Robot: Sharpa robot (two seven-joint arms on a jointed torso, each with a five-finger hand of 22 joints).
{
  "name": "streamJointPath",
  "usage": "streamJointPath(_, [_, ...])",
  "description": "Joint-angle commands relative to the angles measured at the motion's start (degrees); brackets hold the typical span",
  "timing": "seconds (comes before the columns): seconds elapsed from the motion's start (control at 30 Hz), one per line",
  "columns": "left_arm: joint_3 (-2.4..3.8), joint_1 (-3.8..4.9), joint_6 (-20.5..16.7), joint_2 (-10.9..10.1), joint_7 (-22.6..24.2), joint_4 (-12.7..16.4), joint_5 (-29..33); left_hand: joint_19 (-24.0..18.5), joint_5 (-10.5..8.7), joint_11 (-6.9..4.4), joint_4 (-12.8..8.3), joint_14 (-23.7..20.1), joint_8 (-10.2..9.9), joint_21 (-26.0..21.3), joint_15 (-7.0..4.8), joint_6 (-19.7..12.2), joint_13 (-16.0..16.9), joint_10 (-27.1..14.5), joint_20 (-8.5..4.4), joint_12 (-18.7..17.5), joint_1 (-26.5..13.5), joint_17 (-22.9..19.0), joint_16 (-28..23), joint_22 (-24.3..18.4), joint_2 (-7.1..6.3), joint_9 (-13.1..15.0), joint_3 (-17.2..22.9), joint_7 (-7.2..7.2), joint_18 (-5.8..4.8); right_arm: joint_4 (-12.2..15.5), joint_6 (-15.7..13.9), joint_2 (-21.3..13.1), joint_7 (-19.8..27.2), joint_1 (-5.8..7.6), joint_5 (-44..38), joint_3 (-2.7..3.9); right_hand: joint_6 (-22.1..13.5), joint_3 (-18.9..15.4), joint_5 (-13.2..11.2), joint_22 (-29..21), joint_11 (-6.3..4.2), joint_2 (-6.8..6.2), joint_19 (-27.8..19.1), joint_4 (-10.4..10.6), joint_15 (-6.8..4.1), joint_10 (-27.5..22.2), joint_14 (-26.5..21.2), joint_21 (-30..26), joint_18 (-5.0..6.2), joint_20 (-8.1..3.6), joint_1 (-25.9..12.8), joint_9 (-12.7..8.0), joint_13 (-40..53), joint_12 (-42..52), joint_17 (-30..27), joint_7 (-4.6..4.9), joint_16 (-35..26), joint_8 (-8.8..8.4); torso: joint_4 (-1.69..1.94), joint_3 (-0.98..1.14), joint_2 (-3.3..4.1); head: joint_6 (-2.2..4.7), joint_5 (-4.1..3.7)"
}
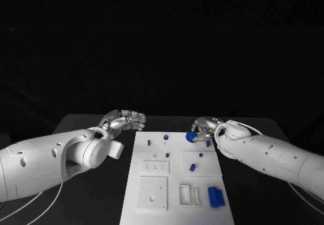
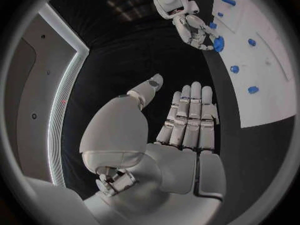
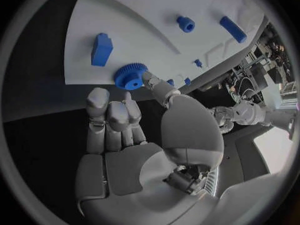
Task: Assemble the parts on the task board
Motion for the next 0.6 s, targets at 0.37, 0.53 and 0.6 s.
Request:
streamJointPath(0.37, [0.05,0.21,0.6,0.1,0.6,0.2,-0.4,-0.3,0.08,0.21,-0.3,0.1,-0.3,0.3,0.17,0.5,-0.1,0.2,-0.09,-0.3,-0.5,0.1,-0.4,1.3,0.06,-0.1,0.1,0.04,0.86,-1.3,2.5,0.9,1.2,-0.62,0.8,-0.14,0.8,0.4,0.0,1.3,0.03,1.62,-0.4,0.1,-0.09,0.4,-0.5,0.8,3.38,-0.31,-0.1,0.3,0.2,0.3,0.6,0.03,0.2,0.56,-0.08,0.05,-0.04,-0.40,0.25])
streamJointPath(0.53, [0.05,0.21,0.6,0.1,0.6,0.2,-0.4,-0.3,0.08,0.22,-0.3,0.1,-0.4,0.3,0.17,0.5,-0.1,0.2,-0.09,-0.3,-0.5,0.1,-0.4,1.3,0.06,-0.1,0.1,0.05,0.85,-1.4,2.9,1.1,1.2,-0.71,0.8,-0.23,1.0,0.7,-0.1,1.3,0.04,1.88,-0.5,0.3,-0.08,0.4,-0.5,1.0,3.38,-0.29,-0.2,0.3,0.2,0.3,0.7,0.04,0.2,0.63,-0.13,0.03,-0.09,-0.49,0.29])
streamJointPath(0.6, [0.05,0.21,0.6,0.1,0.6,0.2,-0.4,-0.3,0.08,0.22,-0.3,0.1,-0.4,0.3,0.18,0.5,-0.1,0.2,-0.09,-0.3,-0.5,0.1,-0.4,1.3,0.06,-0.1,0.1,0.05,0.85,-1.5,3.0,1.2,1.1,-0.80,0.5,-0.31,1.1,0.8,-0.2,1.3,0.04,1.99,-0.5,0.4,-0.08,0.5,-0.5,1.0,3.38,-0.28,-0.3,0.3,0.3,0.4,0.8,0.04,0.2,0.68,-0.15,0.04,-0.07,-0.51,0.30])
